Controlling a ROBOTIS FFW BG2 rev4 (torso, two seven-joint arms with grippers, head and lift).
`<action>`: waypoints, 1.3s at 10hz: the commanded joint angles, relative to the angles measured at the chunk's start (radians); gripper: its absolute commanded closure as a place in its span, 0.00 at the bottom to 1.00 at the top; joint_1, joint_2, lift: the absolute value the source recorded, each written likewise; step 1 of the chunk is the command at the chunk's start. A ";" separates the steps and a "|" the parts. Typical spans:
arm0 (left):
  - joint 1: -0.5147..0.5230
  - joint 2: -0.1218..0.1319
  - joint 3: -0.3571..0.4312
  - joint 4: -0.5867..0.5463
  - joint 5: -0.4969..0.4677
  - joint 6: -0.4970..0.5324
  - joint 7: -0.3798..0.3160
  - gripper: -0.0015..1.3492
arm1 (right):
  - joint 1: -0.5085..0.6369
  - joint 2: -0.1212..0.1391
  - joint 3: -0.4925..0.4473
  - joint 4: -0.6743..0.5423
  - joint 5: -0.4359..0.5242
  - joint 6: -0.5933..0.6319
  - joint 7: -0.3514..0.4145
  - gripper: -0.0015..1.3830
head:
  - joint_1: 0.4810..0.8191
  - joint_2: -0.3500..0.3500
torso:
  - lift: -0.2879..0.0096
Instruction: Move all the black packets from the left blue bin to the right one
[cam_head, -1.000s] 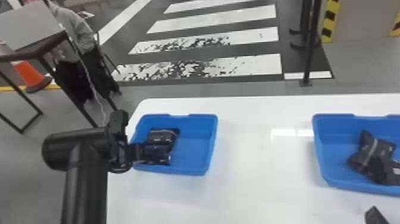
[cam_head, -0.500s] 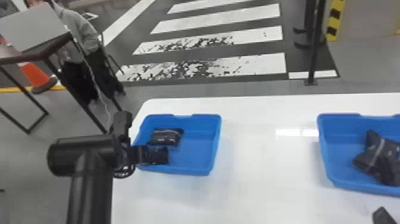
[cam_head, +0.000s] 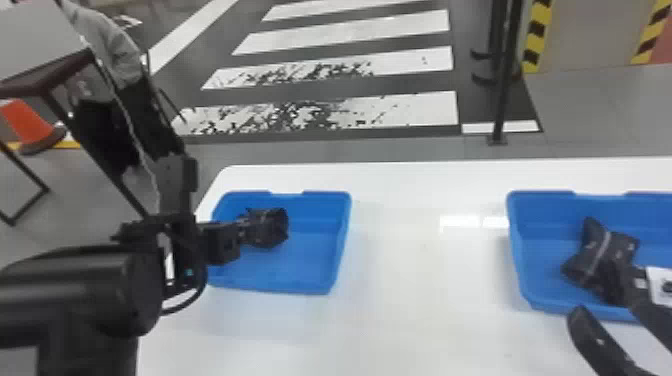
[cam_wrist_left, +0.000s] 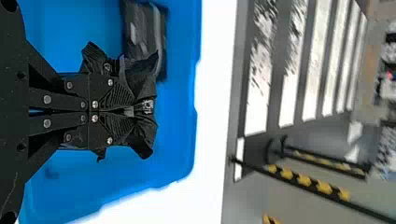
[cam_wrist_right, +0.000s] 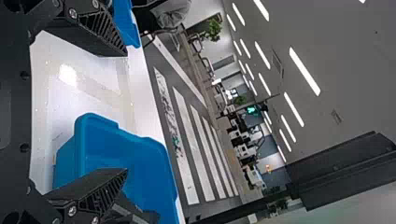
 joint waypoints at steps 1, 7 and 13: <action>0.041 -0.006 -0.055 -0.092 0.084 -0.025 -0.005 0.90 | -0.054 -0.006 0.012 -0.016 0.002 0.066 0.028 0.11 | 0.63 0.86 | 0.50; 0.043 -0.014 -0.285 -0.133 0.280 -0.069 -0.016 0.90 | -0.218 -0.035 0.112 -0.026 -0.068 0.193 0.055 0.10 | 0.63 0.60 | 0.50; 0.006 -0.006 -0.422 -0.133 0.372 -0.086 -0.018 0.90 | -0.324 -0.053 0.178 0.030 -0.112 0.206 0.054 0.10 | 0.63 0.50 | 0.50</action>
